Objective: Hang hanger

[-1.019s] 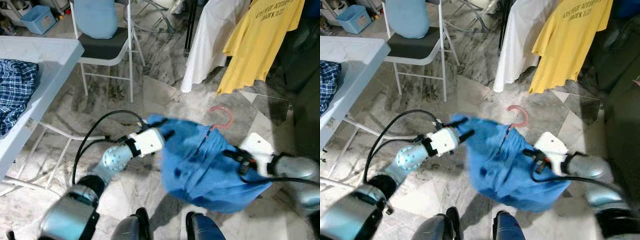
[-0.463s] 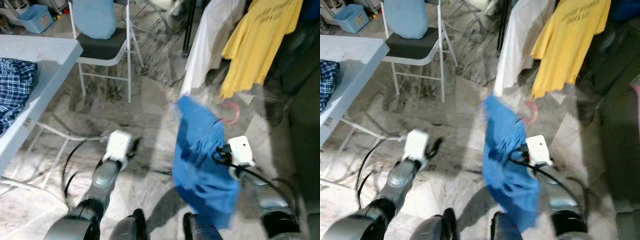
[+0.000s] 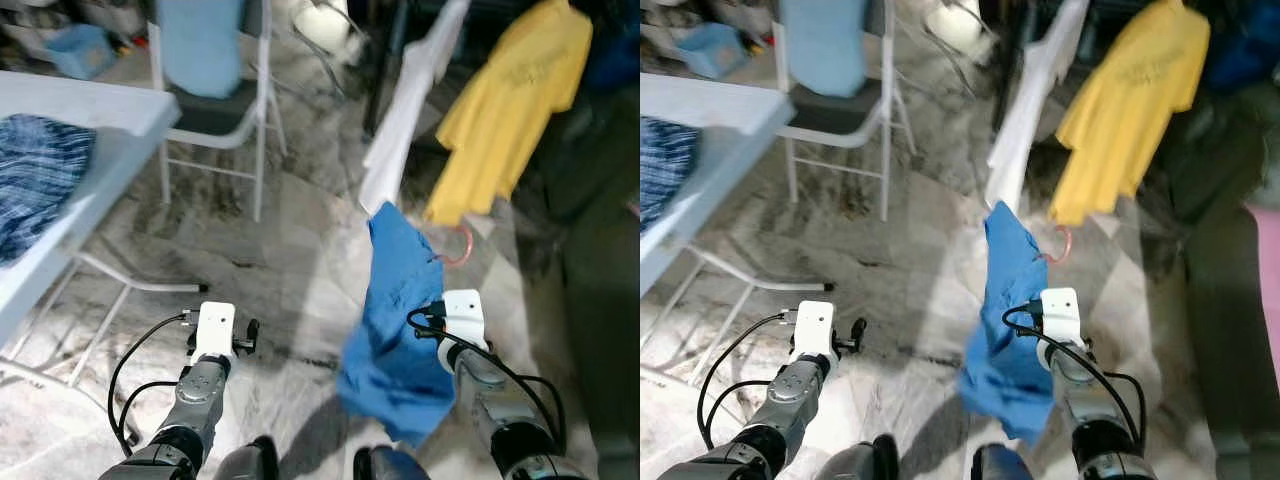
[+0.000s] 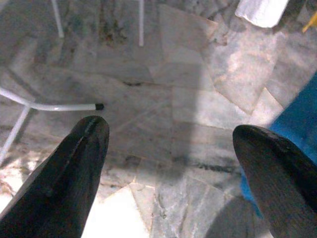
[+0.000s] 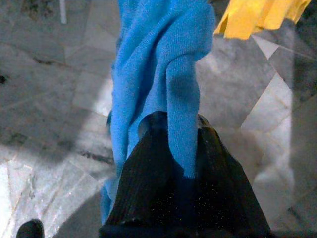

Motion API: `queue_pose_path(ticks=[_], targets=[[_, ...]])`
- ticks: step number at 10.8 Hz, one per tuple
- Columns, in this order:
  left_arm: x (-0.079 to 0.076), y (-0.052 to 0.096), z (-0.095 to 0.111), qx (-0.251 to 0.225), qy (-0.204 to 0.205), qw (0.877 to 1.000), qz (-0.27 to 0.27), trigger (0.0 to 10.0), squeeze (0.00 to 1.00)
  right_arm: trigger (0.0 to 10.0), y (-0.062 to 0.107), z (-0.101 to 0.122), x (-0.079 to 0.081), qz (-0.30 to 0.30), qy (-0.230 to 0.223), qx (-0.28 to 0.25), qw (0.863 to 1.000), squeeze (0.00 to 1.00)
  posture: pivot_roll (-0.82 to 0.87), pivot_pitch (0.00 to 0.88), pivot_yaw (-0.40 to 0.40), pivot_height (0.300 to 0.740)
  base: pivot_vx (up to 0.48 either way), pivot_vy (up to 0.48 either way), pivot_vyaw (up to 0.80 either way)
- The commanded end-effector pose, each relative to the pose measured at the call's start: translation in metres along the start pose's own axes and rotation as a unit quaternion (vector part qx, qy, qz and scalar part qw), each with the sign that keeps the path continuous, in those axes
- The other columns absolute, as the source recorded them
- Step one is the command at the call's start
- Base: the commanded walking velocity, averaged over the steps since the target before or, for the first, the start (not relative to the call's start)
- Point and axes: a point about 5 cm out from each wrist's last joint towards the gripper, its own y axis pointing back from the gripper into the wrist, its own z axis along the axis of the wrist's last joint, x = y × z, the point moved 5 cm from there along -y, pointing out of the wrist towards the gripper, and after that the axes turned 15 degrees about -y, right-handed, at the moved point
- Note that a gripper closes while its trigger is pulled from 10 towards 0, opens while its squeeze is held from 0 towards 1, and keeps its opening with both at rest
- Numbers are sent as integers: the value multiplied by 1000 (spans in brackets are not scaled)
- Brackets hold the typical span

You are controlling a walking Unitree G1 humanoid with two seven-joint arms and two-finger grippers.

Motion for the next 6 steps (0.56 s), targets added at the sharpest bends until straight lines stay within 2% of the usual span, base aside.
queue_pose_path(ticks=[1,4,5,6], targets=[[1,3,-10,17,4,1000,-1,10000,0,0,-2,7,2,-5,-3,-15,1000,0,-96,44,-1,740,0,0,0],[-9,-1,5,-9,25,999,-30,10000,0,0,0,-2,2,-45,-20,-27,998,0,-109,17,3,740,0,0,0],[-12,-1,8,-16,26,999,-34,10000,0,2824,1,-8,0,-53,-20,-23,998,0,-115,18,7,740,0,0,0],[-15,-2,11,-23,34,998,-44,10000,0,10000,4,-17,3,-55,-18,-17,998,0,-128,23,11,740,281,0,0]])
